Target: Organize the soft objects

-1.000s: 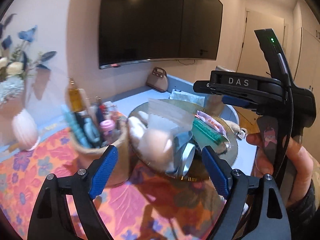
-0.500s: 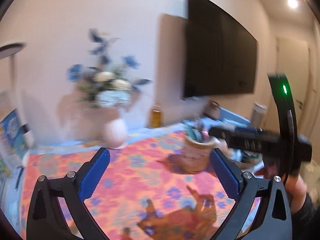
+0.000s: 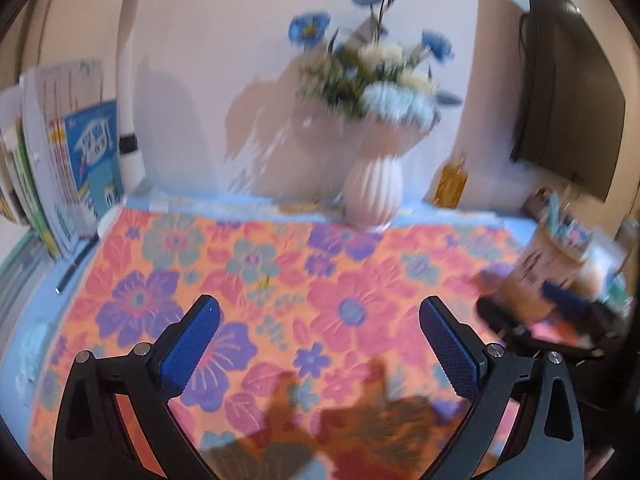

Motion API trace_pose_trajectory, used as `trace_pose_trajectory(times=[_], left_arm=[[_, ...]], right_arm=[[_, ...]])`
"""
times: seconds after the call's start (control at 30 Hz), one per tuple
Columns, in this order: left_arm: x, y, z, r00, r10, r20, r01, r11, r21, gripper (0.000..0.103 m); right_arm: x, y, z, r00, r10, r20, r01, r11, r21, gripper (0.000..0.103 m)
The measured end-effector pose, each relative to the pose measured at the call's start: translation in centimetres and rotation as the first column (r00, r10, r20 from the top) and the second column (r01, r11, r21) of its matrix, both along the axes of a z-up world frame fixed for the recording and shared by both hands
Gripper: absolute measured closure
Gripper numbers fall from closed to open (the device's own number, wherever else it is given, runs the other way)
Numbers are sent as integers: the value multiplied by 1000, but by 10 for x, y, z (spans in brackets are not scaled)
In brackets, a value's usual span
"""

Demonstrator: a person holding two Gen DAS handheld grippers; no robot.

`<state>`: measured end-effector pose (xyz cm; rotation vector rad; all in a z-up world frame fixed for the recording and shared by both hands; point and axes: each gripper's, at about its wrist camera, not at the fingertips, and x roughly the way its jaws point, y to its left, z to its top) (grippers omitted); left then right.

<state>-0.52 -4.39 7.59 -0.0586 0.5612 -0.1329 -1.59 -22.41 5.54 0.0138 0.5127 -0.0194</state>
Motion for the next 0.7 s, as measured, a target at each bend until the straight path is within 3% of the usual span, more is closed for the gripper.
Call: trace_pose_trajectory(times=[0.13,0.3,0.7], left_arm=[[-4,-2,-30,997,63,44,-65,997,41,3],[-1,-4,-32,996,77,35,-79,994,74,1],[6,2,-36,995,96,-9,-96,993,67,1]], right_arm=[[2,5,-21,997,-51,65,55,997,-57,9],[15,0,-29,999,-48,5,48,998,-35,7],[21,-13,-36,998,-46,-50,48,998,48,1]])
